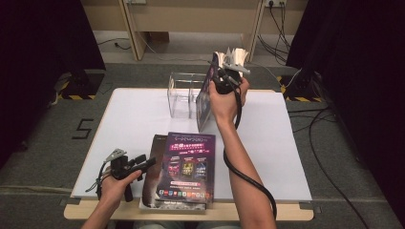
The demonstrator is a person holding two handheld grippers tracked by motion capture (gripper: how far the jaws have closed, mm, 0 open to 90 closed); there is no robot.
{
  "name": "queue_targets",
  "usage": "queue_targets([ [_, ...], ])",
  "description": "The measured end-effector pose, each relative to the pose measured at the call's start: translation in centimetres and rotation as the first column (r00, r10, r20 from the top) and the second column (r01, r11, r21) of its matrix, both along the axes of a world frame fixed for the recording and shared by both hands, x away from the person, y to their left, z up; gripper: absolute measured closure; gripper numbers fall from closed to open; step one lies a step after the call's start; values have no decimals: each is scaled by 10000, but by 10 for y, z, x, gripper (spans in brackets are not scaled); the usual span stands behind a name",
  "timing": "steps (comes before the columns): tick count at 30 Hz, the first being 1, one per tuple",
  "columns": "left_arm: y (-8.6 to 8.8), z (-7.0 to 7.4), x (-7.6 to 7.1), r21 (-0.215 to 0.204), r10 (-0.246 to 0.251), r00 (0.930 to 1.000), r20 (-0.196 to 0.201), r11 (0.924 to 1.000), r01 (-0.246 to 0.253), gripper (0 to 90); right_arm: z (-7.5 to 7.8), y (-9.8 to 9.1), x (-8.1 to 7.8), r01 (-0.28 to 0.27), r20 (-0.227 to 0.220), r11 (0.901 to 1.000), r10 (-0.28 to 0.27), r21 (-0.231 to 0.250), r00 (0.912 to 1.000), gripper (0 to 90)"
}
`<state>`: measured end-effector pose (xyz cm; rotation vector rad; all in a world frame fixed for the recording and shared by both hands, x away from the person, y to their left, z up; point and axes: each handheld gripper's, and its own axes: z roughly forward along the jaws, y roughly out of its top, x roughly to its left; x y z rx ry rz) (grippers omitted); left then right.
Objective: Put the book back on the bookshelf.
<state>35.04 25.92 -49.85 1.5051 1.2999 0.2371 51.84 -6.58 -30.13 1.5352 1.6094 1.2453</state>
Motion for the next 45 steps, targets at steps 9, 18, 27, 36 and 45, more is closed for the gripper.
queue_targets([
  [9,0,0,0,-10,24,10000,15,10000,-24,409,0,1,7,19,-441,9996,-31,-264,9990,796],
  [18,1,0,0,6,19,10000,26,10000,-19,409,3,2,8,-277,-565,9996,277,10,9980,825],
  [27,1,0,0,-26,34,10000,23,10000,-34,410,3,7,10,-632,-216,9979,636,168,9977,827],
  [36,1,0,1,-26,35,10000,17,10000,-35,410,6,14,12,-871,95,9962,870,38,9962,829],
  [45,2,0,1,-44,21,10000,8,10000,-21,410,16,22,16,-987,505,9951,985,24,9939,829],
])
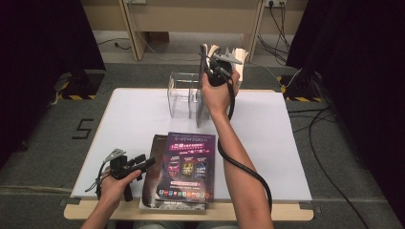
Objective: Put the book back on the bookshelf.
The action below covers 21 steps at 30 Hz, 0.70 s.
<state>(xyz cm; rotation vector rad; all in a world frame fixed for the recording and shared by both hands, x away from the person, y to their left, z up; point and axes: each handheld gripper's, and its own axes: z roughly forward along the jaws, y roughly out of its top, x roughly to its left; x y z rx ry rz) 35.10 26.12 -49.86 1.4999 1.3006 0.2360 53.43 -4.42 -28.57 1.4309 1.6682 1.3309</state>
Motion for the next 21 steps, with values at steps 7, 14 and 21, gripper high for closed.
queue_targets([
  [7,1,0,0,-25,26,10000,-18,10000,-26,410,-1,5,4,14,63,10000,-14,1,10000,829],
  [14,1,0,0,-33,25,10000,-32,10000,-25,410,-2,6,10,122,250,9998,-119,-125,9996,829],
  [21,1,-1,1,-19,-3,10000,-19,10000,3,410,-9,5,16,277,243,9995,-274,-134,9993,829],
])
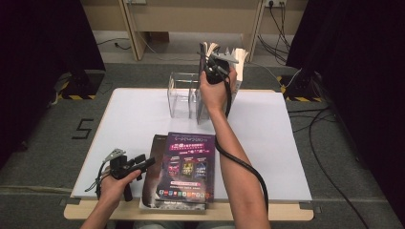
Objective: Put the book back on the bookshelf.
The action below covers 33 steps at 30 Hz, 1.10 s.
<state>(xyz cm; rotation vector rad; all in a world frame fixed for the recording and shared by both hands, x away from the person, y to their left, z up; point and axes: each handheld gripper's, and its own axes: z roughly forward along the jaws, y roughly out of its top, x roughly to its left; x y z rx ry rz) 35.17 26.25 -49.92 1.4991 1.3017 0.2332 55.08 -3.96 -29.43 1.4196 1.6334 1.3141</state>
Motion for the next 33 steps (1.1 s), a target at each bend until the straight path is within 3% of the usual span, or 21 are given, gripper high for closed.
queue_targets([
  [22,-1,-1,0,-5,-25,10000,-32,10000,25,410,-11,2,4,235,136,9995,-232,-232,9996,825],
  [33,-2,-1,0,12,-40,10000,-20,10000,40,410,-8,-3,-3,615,-334,9969,-632,-491,9974,792],
])
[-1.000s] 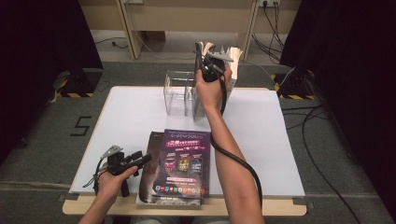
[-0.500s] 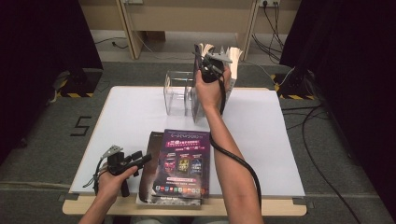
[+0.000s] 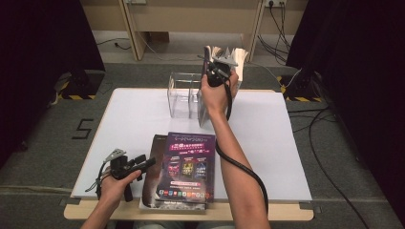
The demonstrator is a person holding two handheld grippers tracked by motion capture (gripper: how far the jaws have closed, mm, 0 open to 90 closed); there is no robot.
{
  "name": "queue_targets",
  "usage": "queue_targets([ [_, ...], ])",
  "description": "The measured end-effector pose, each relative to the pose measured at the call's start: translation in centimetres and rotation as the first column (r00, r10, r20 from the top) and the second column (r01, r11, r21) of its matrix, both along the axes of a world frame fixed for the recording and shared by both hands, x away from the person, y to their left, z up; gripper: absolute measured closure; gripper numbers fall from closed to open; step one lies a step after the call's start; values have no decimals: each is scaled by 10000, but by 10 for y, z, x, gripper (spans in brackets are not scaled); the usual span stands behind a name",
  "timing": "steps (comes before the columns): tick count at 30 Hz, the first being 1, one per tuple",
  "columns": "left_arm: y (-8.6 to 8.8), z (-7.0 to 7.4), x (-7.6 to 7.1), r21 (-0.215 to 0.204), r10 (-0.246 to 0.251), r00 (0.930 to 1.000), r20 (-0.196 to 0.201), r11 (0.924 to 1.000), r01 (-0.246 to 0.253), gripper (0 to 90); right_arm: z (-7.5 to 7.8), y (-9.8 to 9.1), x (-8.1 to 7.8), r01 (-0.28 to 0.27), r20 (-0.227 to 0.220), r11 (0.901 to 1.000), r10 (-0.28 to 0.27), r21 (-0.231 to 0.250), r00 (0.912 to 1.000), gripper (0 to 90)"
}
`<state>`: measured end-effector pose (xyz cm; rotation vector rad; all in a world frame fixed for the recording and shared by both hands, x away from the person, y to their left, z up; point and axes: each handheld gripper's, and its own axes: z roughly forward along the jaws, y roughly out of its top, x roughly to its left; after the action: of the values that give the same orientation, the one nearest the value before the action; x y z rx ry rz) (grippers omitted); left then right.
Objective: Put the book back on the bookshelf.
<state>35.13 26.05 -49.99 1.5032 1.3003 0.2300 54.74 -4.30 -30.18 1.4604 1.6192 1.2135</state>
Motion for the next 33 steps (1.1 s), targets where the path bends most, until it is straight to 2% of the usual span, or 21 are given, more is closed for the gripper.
queue_targets([
  [8,-2,0,0,15,-38,10000,4,10000,38,410,2,-12,0,226,-201,9997,-227,-41,9995,794],
  [15,-3,0,0,18,-45,10000,19,10000,45,410,2,-17,-4,379,-164,9992,-380,-87,9991,793],
  [23,-3,1,-1,32,-68,10000,39,10000,68,410,4,-17,-11,419,50,9991,-419,-28,9991,726],
  [33,-6,1,-1,70,-132,9999,79,9999,131,406,-1,-19,-26,362,73,9993,-363,25,9993,663],
])
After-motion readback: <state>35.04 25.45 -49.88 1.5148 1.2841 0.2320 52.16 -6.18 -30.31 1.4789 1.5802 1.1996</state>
